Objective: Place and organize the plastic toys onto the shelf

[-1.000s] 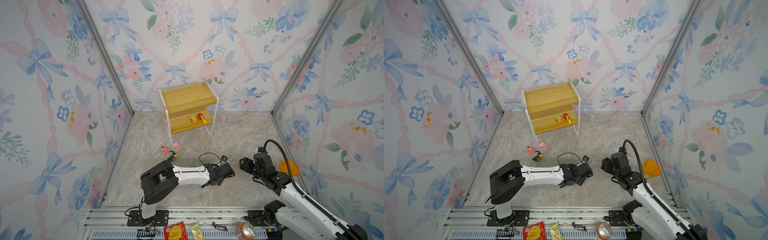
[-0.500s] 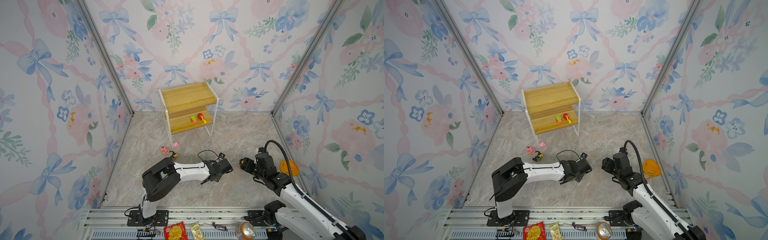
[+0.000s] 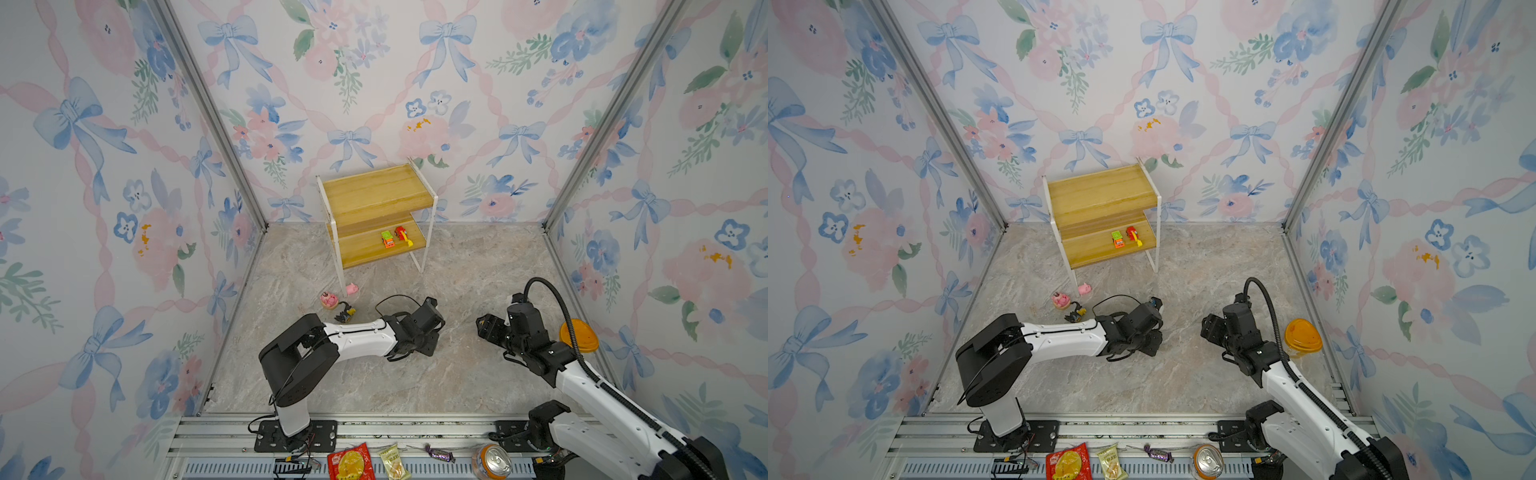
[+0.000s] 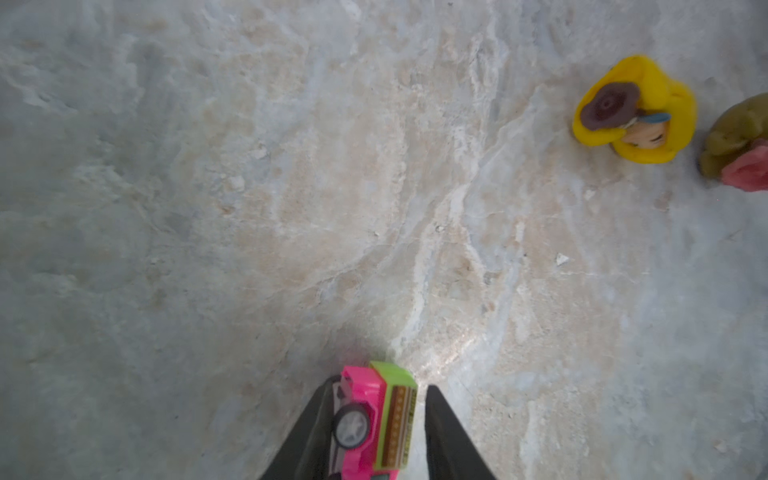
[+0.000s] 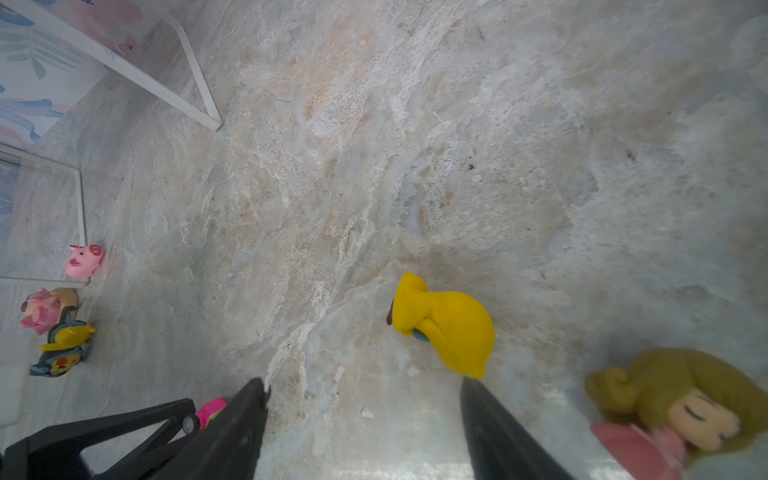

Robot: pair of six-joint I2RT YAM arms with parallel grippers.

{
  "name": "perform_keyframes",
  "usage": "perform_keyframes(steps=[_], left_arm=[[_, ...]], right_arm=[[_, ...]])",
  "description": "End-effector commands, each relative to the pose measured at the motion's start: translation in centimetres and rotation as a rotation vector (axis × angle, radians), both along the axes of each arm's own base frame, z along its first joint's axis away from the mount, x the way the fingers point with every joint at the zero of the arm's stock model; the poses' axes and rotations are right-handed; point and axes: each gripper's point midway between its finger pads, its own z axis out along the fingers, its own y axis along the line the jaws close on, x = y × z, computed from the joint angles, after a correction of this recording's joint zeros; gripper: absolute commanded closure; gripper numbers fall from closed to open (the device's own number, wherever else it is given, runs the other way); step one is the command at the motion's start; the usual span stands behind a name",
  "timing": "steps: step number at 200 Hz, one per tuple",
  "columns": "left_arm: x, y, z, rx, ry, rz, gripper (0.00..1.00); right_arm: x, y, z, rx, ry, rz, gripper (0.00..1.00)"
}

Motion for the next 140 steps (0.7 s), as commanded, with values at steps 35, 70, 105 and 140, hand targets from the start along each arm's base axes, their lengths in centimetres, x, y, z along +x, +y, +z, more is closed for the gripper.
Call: perform_keyframes(steps=[35, 70, 105, 140], left_arm=[[1.4, 0.4, 2.3, -0.145, -0.019, 0.059, 0.61], [2.9, 3.1, 3.4, -0.151, -0.051, 0.117, 0.58], [3.8, 6.0, 4.0, -0.163, -0.065, 0.178, 0.50], [3.9, 8.0, 4.7, -0.175, -0.084, 0.214, 0.43]], right_arm=[[0.4, 2.7, 0.8, -0.047, -0.053, 0.113, 0.25], [-1.0, 7.6, 0.2, -0.090, -0.083, 0.275, 0.26], [-3.1, 12.8, -1.6, -0.230, -0.135, 0.553, 0.24], [-3.9, 15.7, -2.8, -0.296, -0.197, 0.725, 0.18]])
